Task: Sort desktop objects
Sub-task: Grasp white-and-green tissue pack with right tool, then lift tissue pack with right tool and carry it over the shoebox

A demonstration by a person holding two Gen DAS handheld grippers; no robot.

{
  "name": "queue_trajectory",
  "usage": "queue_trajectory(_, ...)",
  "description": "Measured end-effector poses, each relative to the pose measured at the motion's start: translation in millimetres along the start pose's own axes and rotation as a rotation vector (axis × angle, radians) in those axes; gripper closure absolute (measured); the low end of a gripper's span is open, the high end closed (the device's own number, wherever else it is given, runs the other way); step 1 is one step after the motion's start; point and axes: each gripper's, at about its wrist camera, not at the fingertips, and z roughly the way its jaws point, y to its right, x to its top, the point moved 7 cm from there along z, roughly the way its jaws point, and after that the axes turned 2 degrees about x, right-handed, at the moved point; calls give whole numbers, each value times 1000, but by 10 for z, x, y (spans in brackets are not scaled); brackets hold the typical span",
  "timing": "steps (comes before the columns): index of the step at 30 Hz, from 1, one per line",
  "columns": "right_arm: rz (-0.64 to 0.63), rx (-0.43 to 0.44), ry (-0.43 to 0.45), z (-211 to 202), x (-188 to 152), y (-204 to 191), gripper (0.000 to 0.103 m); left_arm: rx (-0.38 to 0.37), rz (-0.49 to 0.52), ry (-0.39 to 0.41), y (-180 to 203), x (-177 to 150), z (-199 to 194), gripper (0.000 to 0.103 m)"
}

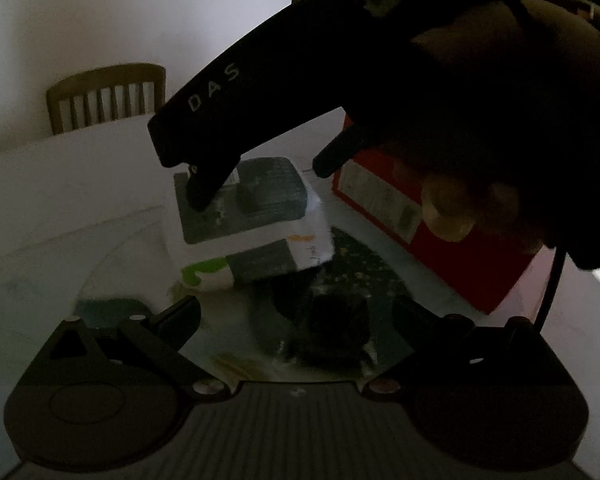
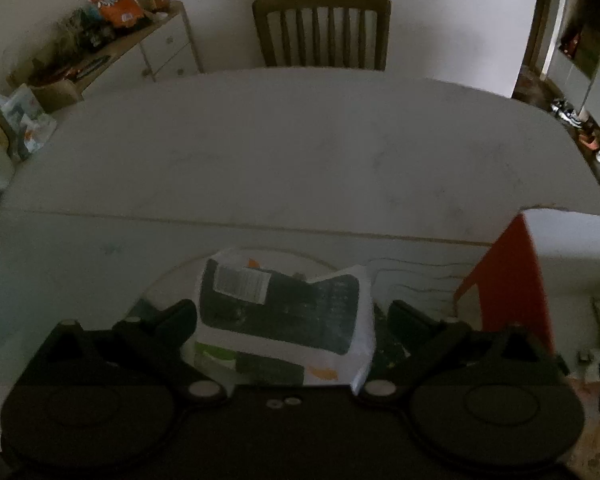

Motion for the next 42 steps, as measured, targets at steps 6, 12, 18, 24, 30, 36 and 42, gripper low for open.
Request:
queue_trajectory(6,33,53,-28,178,-24,32,1,-17,1,-9,25,-19,122,3)
queue_trajectory(12,15,45,-75,306,-173,37,1,-16,18,-23,71,-105,167,15)
queue_trajectory(18,23,68,-89,331,-151,44,8,-15,57,-11,162,-144,131,31)
queue_trajectory(24,32,74,-87,336,-95,47,21,-19,69,-6,216,-120,127,56)
queue_trajectory(30,44,86,-86,332,-131,70,49,-21,53,-11,226,-94,108,64)
queue_trajectory(36,44,91,-62,261,-137,47,71,-8,23,-15,188,-106,62,67)
queue_trajectory(42,6,79,-40,168,-143,-22,83,12,-20,-23,83,-168,-30,68)
